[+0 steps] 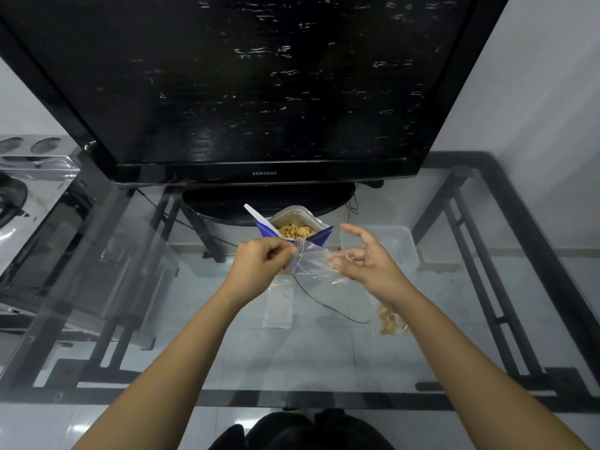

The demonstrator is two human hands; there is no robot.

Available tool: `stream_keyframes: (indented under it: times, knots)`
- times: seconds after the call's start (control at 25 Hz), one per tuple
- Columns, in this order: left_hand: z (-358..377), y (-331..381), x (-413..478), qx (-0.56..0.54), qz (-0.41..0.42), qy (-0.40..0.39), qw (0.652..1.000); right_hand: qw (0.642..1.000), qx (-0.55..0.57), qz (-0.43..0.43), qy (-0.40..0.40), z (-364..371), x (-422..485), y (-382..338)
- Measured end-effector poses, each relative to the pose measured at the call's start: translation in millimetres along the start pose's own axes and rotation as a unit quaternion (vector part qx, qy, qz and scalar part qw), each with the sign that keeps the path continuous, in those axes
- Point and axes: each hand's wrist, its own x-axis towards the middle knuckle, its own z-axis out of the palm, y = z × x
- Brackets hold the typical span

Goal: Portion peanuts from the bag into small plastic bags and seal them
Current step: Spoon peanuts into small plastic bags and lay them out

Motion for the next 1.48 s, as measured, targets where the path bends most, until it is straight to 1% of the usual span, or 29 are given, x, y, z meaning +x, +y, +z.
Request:
stream_keyframes:
  times: [0.04, 0.08, 0.16, 0.32, 0.4, 0.44, 0.48, 0.52, 0.6, 0.68, 0.76, 0.88, 0.96, 1.04, 1.08, 1.12, 1.16, 1.2, 1.24, 1.28, 1.32, 1.4, 1.48]
  knots:
    - [0, 0, 0, 0.053, 0.035, 0.027, 0.998, 1.000, 0.007, -0.001, -0.003, 0, 0, -2]
    - [-1, 1, 0, 0.072, 0.058, 0.048, 0.995, 1.000, 0.015, -0.002, -0.006, 1, 0, -2]
    - [-3, 2, 1, 0.058, 0.066, 0.073, 0.993, 1.000, 0.023, -0.008, -0.008, 1, 1, -2]
    - [-7, -2, 7, -0.035, -0.002, 0.065, 0.997, 0.999, 0.019, -0.024, -0.018, 0, 4, -6]
    - [-8, -4, 10, -0.080, -0.028, 0.062, 0.994, 0.999, -0.010, -0.043, 0.015, 1, 7, -6]
    - [-8, -5, 11, -0.094, -0.038, 0.065, 0.993, 0.995, -0.056, -0.066, 0.051, 3, 7, -7]
    - [-8, -5, 11, -0.101, -0.043, 0.068, 0.992, 0.983, -0.127, -0.099, 0.087, 5, 8, -10]
    - [-7, -3, 12, -0.105, -0.045, 0.067, 0.991, 0.962, -0.208, -0.141, 0.104, 7, 7, -13]
    - [-5, 1, 12, -0.116, -0.040, 0.057, 0.991, 0.913, -0.345, -0.203, 0.075, 14, 8, -19]
    - [-2, 4, 13, -0.132, -0.036, 0.048, 0.989, 0.877, -0.425, -0.219, 0.043, 22, 13, -19]
    - [-1, 4, 14, -0.146, -0.038, 0.047, 0.987, 0.867, -0.445, -0.218, 0.053, 28, 21, -17]
    - [-1, 3, 18, -0.157, -0.046, 0.056, 0.985, 0.872, -0.416, -0.244, 0.089, 31, 29, -13]
    - [-2, 1, 20, -0.162, -0.042, 0.048, 0.985, 0.881, -0.382, -0.265, 0.091, 31, 32, -10]
    - [-1, -1, 20, -0.166, -0.029, 0.034, 0.985, 0.902, -0.334, -0.259, 0.089, 32, 34, -7]
    - [0, -2, 20, -0.166, -0.026, 0.052, 0.984, 0.916, -0.303, -0.247, 0.094, 31, 35, -5]
    - [2, -3, 22, -0.158, -0.033, 0.101, 0.982, 0.931, -0.268, -0.227, 0.102, 30, 37, -4]
    - [2, -7, 26, -0.138, -0.058, 0.175, 0.973, 0.945, -0.234, -0.202, 0.110, 27, 39, -2]
    - [0, -11, 32, -0.116, -0.098, 0.249, 0.956, 0.955, -0.207, -0.178, 0.117, 23, 40, 0]
    - [-4, -16, 41, -0.106, -0.145, 0.287, 0.941, 0.962, -0.189, -0.157, 0.123, 20, 42, 3]
    - [-8, -22, 50, -0.099, -0.181, 0.279, 0.938, 0.965, -0.178, -0.142, 0.129, 18, 44, 5]
    - [-10, -28, 59, -0.095, -0.199, 0.243, 0.945, 0.967, -0.171, -0.131, 0.133, 16, 46, 7]
    - [-10, -32, 74, -0.075, -0.188, 0.169, 0.965, 0.972, -0.159, -0.111, 0.133, 15, 51, 11]
    - [-10, -29, 81, -0.033, -0.153, 0.147, 0.977, 0.978, -0.142, -0.092, 0.124, 16, 56, 16]
